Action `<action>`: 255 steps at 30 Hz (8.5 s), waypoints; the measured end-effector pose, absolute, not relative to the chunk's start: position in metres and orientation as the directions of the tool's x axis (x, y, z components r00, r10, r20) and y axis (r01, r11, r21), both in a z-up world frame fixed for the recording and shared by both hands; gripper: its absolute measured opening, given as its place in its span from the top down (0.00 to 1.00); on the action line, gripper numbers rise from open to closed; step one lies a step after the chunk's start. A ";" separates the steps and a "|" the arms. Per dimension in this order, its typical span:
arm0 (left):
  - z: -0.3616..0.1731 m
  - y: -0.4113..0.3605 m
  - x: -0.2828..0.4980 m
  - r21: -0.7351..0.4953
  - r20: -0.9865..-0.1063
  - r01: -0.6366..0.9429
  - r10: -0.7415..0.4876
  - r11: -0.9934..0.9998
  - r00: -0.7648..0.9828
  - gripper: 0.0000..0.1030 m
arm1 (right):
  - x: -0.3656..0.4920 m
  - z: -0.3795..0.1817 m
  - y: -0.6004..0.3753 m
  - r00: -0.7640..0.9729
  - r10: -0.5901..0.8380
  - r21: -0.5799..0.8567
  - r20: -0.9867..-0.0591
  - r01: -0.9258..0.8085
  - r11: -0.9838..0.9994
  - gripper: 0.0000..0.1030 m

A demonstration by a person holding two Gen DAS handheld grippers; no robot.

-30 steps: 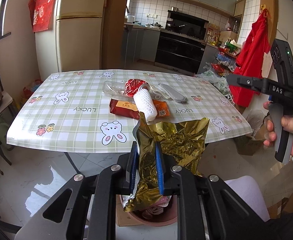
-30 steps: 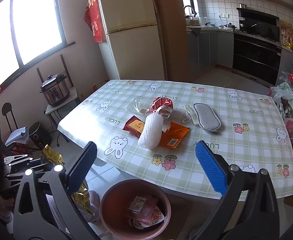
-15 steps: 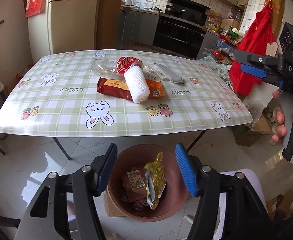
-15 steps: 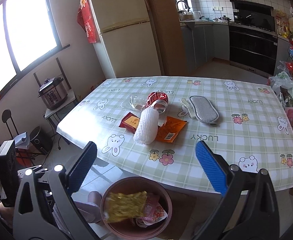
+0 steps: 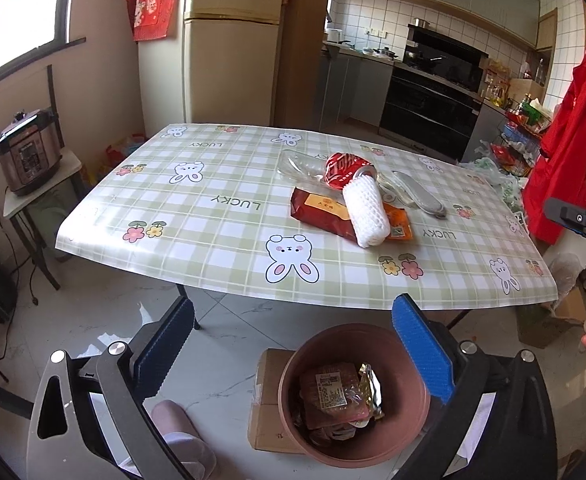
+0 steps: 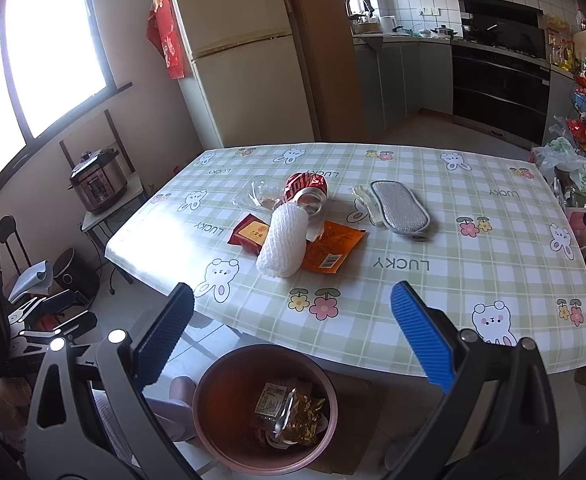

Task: Collect trash
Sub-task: 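Move both tools forward to the foam net and red can, then grasp the white foam net sleeve with the left tool and lift it, then grasp the crushed red can with the right tool, then carry the red can to the bucket and open the right tool while the left tool holds the foam net, then lower the white foam net into the bucket and open the left tool, then move both tools back toward the remaining packets on the table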

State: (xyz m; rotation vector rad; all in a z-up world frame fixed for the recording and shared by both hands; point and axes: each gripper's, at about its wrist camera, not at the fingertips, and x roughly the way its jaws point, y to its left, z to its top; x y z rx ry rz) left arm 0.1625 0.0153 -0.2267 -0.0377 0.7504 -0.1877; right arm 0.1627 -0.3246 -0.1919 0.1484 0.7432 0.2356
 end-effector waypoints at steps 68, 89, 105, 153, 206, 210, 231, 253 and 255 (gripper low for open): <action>-0.299 -0.095 0.362 -0.209 -0.727 0.302 -0.355 0.930 0.587 0.80 | 0.339 -0.306 -0.357 0.550 0.251 0.156 -0.797 -0.214 0.964 0.05; -0.293 0.039 0.344 -0.293 -0.662 0.071 -0.255 0.954 0.705 0.80 | 0.521 -0.334 -0.266 0.525 0.215 0.126 -0.824 -0.201 0.972 0.23; -0.299 0.042 0.335 -0.306 -0.659 0.062 -0.258 0.950 0.707 0.80 | 0.509 -0.331 -0.275 0.476 0.283 0.226 -0.833 -0.175 0.958 0.73; -0.212 0.022 0.169 -0.229 -0.596 0.176 -0.281 0.957 0.752 0.80 | 0.197 -0.196 -0.276 0.648 0.450 0.306 -0.614 -0.331 0.893 0.83; -0.203 -0.017 0.131 -0.225 -0.589 0.317 -0.388 0.921 0.709 0.80 | 0.142 -0.185 -0.288 0.711 0.322 0.195 -0.624 -0.258 0.946 0.06; -0.206 -0.027 0.132 -0.224 -0.597 0.345 -0.408 0.912 0.691 0.80 | 0.142 -0.183 -0.296 0.720 0.314 0.200 -0.619 -0.242 0.949 0.06; -0.223 -0.028 0.143 -0.251 -0.648 0.337 -0.416 0.907 0.638 0.39 | 0.143 -0.193 -0.304 0.714 0.290 0.202 -0.637 -0.209 0.957 0.06; -0.225 0.013 0.157 -0.189 -0.666 0.117 -0.215 0.975 0.715 0.06 | 0.151 -0.208 -0.309 0.690 0.255 0.163 -0.677 -0.198 0.967 0.05; -0.225 0.012 0.160 -0.181 -0.670 0.120 -0.212 0.976 0.712 0.06 | 0.154 -0.211 -0.309 0.681 0.269 0.169 -0.681 -0.211 0.963 0.05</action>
